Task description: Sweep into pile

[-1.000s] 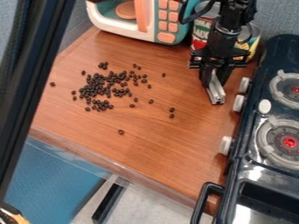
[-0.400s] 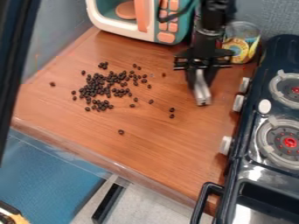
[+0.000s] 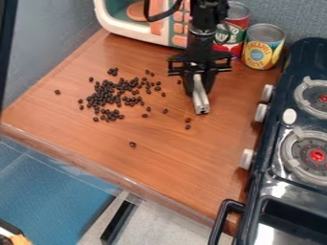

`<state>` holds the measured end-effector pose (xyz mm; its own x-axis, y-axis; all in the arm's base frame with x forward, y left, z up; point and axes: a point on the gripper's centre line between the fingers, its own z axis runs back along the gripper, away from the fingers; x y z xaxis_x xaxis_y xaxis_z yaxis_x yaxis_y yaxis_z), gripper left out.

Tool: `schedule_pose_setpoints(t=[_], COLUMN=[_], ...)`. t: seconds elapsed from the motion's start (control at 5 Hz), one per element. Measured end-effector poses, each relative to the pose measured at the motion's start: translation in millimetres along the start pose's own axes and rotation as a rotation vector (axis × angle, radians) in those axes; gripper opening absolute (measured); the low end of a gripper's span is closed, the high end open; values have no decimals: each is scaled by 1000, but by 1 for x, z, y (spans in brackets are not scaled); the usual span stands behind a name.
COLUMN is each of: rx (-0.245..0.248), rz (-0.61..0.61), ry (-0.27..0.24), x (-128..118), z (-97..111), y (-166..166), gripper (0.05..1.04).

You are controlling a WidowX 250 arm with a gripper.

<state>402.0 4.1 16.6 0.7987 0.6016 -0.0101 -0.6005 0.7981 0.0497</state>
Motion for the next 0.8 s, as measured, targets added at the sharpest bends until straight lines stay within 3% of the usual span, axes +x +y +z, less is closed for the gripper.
schedule_pose_setpoints(t=[0.8], rx=[-11], rz=[30], ry=[17], x=[5], z=[-4], y=[54], gripper=[369])
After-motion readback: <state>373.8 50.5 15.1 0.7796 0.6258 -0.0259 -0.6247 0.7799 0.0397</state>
